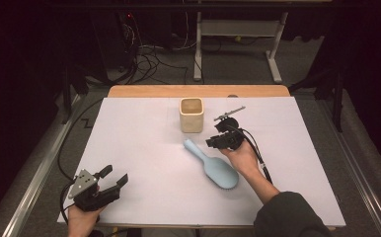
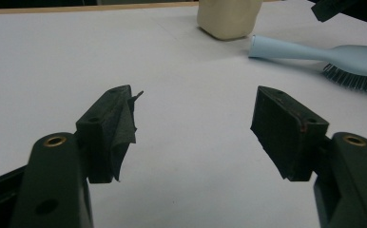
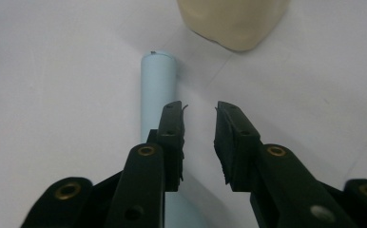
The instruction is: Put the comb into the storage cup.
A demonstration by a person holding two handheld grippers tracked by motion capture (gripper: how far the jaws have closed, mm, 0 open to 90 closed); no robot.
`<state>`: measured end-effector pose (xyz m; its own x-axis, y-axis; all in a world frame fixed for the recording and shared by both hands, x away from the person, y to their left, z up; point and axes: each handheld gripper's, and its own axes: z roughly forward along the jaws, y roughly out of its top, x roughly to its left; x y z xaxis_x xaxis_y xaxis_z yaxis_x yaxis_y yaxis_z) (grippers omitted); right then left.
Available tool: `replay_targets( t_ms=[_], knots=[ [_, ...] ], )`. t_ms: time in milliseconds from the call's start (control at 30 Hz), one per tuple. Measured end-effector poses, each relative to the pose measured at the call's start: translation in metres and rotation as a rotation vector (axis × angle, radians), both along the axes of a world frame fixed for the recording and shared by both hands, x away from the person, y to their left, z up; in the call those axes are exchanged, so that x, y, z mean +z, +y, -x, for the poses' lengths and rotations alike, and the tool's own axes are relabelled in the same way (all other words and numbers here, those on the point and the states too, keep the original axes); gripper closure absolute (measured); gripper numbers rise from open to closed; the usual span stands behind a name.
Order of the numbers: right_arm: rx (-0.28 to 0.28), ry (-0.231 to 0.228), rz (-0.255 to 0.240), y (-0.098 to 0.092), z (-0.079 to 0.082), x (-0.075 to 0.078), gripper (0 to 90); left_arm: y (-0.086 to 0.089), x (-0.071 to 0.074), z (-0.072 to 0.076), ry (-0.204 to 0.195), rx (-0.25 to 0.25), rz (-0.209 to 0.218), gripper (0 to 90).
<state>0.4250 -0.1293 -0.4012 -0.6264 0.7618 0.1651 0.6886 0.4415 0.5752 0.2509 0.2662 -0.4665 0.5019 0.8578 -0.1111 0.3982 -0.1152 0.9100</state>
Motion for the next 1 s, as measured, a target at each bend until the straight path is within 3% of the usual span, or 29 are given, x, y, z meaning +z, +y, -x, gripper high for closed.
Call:
replay_targets(
  t_ms=[300,467,667,800,1000],
  knots=[
    [0.028,0.067,0.113,0.029,-0.016,-0.009,89.3,0.001,0.001,0.001,-0.008,0.005,0.004,32.0],
    [0.022,0.097,0.176,0.039,-0.024,-0.013,90.0,-0.001,0.001,0.001,-0.008,-0.003,0.001,32.0],
    [-0.013,0.136,0.195,0.048,-0.032,-0.017,90.0,0.000,0.001,0.001,-0.010,-0.002,0.002,32.0],
    [0.007,0.148,0.222,0.055,-0.036,-0.021,90.0,-0.001,0.001,0.000,-0.005,-0.003,-0.005,31.9],
    [0.000,0.192,0.213,0.062,-0.040,-0.023,90.0,-0.001,0.000,0.000,0.000,-0.002,-0.005,32.0]
  ],
)
